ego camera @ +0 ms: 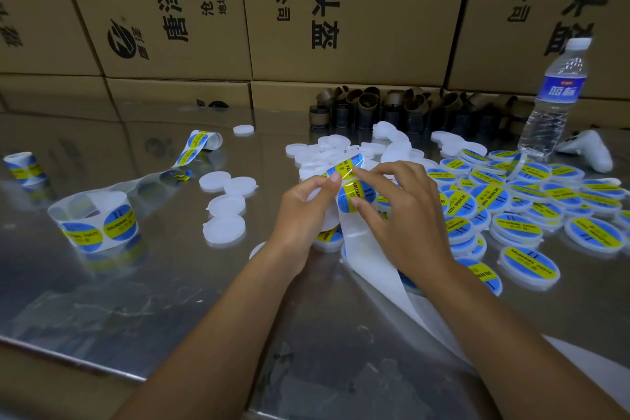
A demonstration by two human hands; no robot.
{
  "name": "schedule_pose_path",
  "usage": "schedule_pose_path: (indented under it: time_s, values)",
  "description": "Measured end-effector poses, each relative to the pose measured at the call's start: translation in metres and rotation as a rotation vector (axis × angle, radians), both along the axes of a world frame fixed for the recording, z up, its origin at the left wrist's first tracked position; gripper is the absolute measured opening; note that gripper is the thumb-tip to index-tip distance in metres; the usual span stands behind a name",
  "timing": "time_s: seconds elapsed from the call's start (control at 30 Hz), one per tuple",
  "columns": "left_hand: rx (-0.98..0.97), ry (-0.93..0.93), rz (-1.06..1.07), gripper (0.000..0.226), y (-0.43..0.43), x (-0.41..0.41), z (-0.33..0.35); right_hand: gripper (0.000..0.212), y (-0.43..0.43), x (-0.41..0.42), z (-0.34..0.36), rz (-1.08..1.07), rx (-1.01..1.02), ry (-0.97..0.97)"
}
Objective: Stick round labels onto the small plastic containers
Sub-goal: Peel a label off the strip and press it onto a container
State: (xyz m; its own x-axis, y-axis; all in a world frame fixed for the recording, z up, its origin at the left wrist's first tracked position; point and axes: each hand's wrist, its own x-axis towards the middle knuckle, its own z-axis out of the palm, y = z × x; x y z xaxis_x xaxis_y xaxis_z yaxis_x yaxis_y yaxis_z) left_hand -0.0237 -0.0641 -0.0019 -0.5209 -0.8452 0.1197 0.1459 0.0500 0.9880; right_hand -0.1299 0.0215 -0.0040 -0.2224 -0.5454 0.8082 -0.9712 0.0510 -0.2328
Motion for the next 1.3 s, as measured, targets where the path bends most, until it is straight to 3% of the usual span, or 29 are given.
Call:
schedule_pose_path:
  time_s: [0.33, 0.53, 0.9, 1.3]
  values:
    - [-0.007, -0.016, -0.030, 0.037, 0.003, 0.001, 0.002, 0.023, -0.001, -0.002, 0.002, -0.034, -0.037, 0.198]
    - [-0.016, -0.055, -0.028, 0.040, 0.001, 0.000, 0.001, 0.020, 0.000, -0.002, -0.001, -0.034, 0.031, 0.105]
    - [-0.022, -0.029, 0.002, 0.018, 0.000, 0.000, 0.000, 0.018, -0.001, -0.001, -0.003, -0.022, 0.139, -0.043]
    - [0.017, -0.006, 0.099, 0.020, -0.007, -0.002, -0.005, 0.007, -0.001, 0.003, -0.001, 0.010, 0.075, -0.103]
